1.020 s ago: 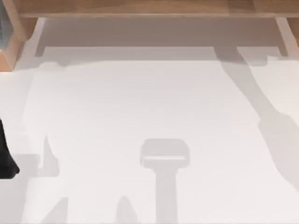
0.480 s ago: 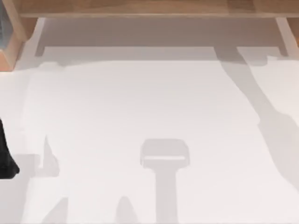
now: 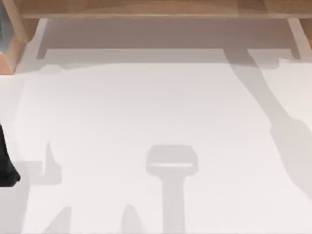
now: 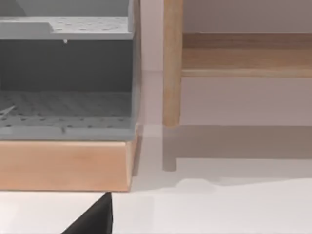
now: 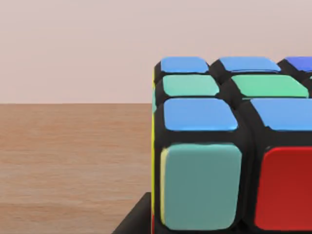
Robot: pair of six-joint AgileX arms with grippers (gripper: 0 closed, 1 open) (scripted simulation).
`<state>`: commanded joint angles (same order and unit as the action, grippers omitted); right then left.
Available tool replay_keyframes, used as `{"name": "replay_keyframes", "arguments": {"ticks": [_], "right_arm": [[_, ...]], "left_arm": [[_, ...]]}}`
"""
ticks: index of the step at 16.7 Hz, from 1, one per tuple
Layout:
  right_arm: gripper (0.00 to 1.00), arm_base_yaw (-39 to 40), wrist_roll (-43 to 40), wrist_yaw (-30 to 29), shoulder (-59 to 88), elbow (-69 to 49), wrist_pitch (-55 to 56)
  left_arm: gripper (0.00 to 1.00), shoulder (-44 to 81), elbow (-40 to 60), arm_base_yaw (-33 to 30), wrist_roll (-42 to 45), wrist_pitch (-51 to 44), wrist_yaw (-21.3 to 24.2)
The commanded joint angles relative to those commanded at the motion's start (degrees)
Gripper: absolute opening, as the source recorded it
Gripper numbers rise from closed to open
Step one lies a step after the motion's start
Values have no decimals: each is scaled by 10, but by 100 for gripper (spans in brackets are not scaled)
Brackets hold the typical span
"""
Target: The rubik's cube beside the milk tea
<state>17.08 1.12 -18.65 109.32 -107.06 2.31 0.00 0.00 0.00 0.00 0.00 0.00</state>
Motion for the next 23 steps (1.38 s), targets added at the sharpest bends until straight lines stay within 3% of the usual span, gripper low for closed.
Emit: {"name": "replay_keyframes", "arguments": {"ticks": [5, 11, 18, 23], "right_arm": [[0, -21, 46, 9, -78, -2, -81], [0, -71, 100, 56, -176, 73, -312], [0, -143, 43, 152, -116, 268, -571], [0, -161, 6, 185, -71, 335, -639]], "left_arm": [[100, 0, 0, 0, 0, 0, 0], [100, 0, 0, 0, 0, 0, 0], [100, 0, 0, 0, 0, 0, 0], [100, 0, 0, 0, 0, 0, 0]]}}
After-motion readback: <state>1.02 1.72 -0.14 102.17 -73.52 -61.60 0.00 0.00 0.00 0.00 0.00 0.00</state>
